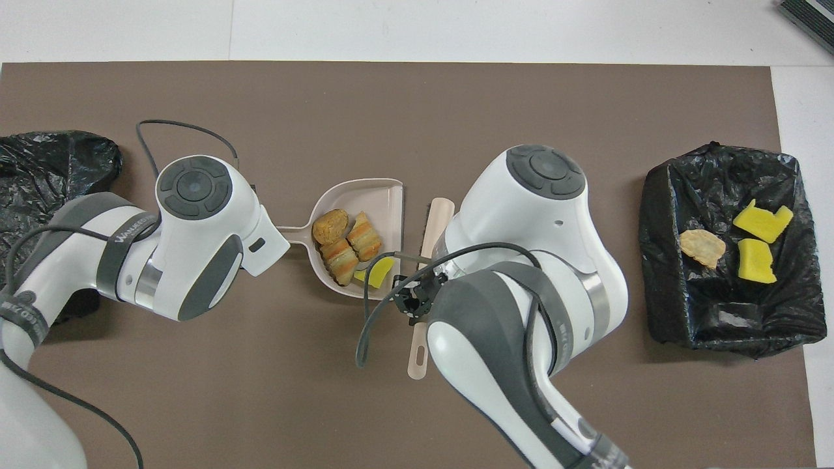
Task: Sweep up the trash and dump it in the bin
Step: 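Sweep the yellow sponge piece into the dustpan with the right gripper, then carry the dustpan over the black bin with the left gripper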
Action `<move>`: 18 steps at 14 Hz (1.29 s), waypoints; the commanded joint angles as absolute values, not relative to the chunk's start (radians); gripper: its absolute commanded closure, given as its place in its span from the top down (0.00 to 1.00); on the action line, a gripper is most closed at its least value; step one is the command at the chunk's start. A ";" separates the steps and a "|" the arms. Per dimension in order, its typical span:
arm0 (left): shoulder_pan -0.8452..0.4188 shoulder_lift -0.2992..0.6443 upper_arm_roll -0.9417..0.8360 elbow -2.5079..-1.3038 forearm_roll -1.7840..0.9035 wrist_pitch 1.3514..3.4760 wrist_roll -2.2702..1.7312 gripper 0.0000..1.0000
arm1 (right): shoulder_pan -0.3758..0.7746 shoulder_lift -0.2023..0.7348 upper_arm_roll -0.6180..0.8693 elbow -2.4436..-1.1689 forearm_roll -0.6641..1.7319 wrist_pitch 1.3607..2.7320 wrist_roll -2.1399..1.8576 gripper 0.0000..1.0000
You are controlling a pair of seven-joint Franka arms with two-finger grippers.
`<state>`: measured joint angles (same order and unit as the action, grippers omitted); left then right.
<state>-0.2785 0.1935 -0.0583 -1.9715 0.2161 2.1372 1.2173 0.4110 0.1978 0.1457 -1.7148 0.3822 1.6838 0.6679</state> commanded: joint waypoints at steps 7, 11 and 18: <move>-0.029 0.212 -0.066 -1.866 0.124 2.091 1.596 0.00 | 0.697 0.118 0.152 -1.975 0.235 1.714 0.784 0.00; 0.079 0.209 -0.066 -1.819 0.048 2.046 1.715 0.00 | 0.771 0.118 0.156 -2.087 0.236 1.903 0.791 0.00; 0.231 0.210 -0.072 -1.683 -0.040 1.860 1.807 0.00 | 0.761 0.141 0.155 -2.034 0.222 1.907 0.871 1.00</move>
<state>0.1880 0.2067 -0.0574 -1.7640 -0.0087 1.9381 1.7813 0.7777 0.1395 0.1506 -2.0748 0.2494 1.9390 0.8404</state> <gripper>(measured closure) 0.670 0.445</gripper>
